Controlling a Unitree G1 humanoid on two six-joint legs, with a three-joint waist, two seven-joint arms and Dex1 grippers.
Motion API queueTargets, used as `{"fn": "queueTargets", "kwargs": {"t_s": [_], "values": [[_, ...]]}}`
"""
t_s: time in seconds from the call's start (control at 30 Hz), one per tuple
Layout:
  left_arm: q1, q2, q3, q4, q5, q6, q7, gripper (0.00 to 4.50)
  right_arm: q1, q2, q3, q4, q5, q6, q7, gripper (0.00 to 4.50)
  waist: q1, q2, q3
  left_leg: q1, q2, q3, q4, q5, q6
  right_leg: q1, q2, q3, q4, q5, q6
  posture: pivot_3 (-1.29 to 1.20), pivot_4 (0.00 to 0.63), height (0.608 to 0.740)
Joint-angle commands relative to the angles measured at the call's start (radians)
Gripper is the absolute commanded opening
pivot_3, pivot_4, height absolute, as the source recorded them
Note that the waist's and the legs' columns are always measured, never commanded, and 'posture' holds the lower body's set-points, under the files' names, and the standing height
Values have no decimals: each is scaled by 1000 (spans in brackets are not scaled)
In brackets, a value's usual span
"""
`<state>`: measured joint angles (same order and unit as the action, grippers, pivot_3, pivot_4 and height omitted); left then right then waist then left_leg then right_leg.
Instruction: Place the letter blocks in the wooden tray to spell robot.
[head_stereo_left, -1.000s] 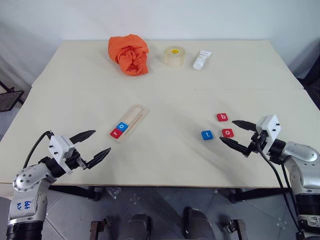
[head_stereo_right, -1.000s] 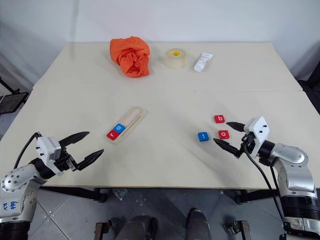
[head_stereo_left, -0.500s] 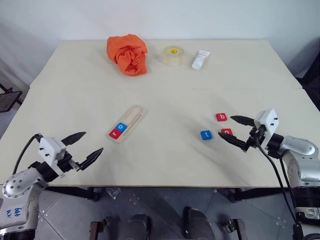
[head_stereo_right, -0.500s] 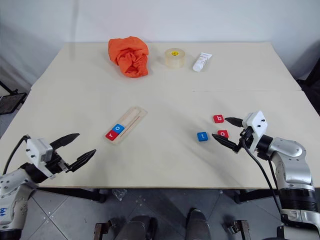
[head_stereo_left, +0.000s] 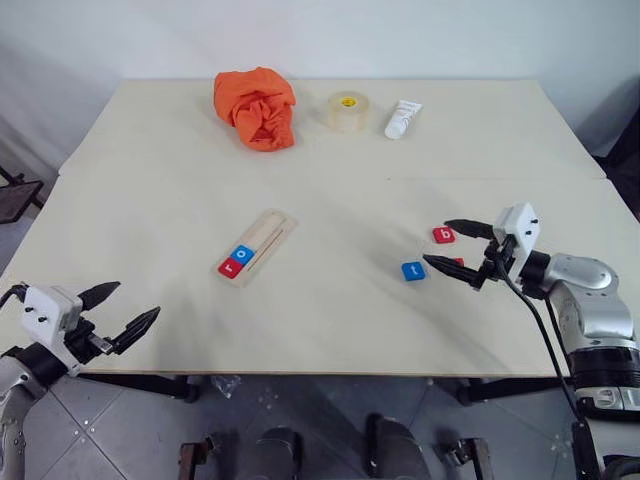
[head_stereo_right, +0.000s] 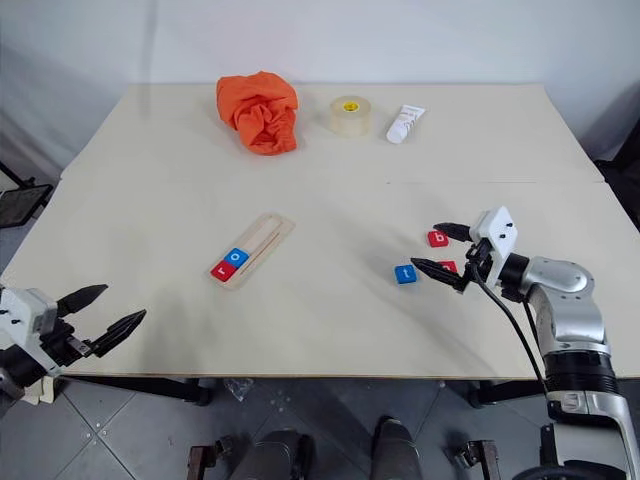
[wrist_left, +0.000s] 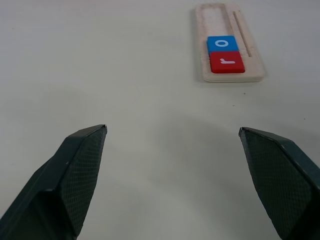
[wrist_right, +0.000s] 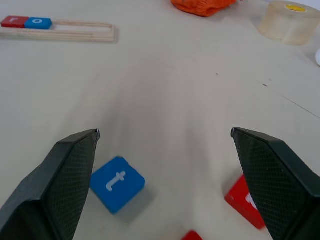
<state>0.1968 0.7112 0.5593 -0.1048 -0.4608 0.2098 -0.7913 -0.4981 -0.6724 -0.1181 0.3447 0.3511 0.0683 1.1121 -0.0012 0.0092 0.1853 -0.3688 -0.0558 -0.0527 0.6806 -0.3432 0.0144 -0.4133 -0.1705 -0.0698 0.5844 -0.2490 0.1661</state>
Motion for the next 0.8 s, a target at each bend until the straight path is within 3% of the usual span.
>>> {"fn": "queueTargets", "kwargs": {"t_s": [0.03,0.27,0.5,0.8], "values": [[-45,32,-35,-77,-23,94,27,4500,-16,2,1,-26,11,-10,24,4416,2,0,0,0,0,0,0,0,0,0,0,0,0,0,0,0,150,740],[-187,118,-240,-154,6,386,69,4500,-6,11,17,-91,32,34,49,4416,-2,0,0,0,-1,1,0,-1,0,-1,1,2,1,0,0,0,150,740],[-425,52,-372,-111,67,409,165,4500,3,23,15,-105,33,40,36,4416,-1,0,0,1,-1,3,1,-1,-1,-1,4,3,1,0,0,0,150,740],[-541,-14,-463,-46,141,480,240,4500,21,17,6,-112,33,36,25,4416,0,0,0,1,-1,5,1,-1,-1,-2,4,4,1,0,0,0,150,740]]}}
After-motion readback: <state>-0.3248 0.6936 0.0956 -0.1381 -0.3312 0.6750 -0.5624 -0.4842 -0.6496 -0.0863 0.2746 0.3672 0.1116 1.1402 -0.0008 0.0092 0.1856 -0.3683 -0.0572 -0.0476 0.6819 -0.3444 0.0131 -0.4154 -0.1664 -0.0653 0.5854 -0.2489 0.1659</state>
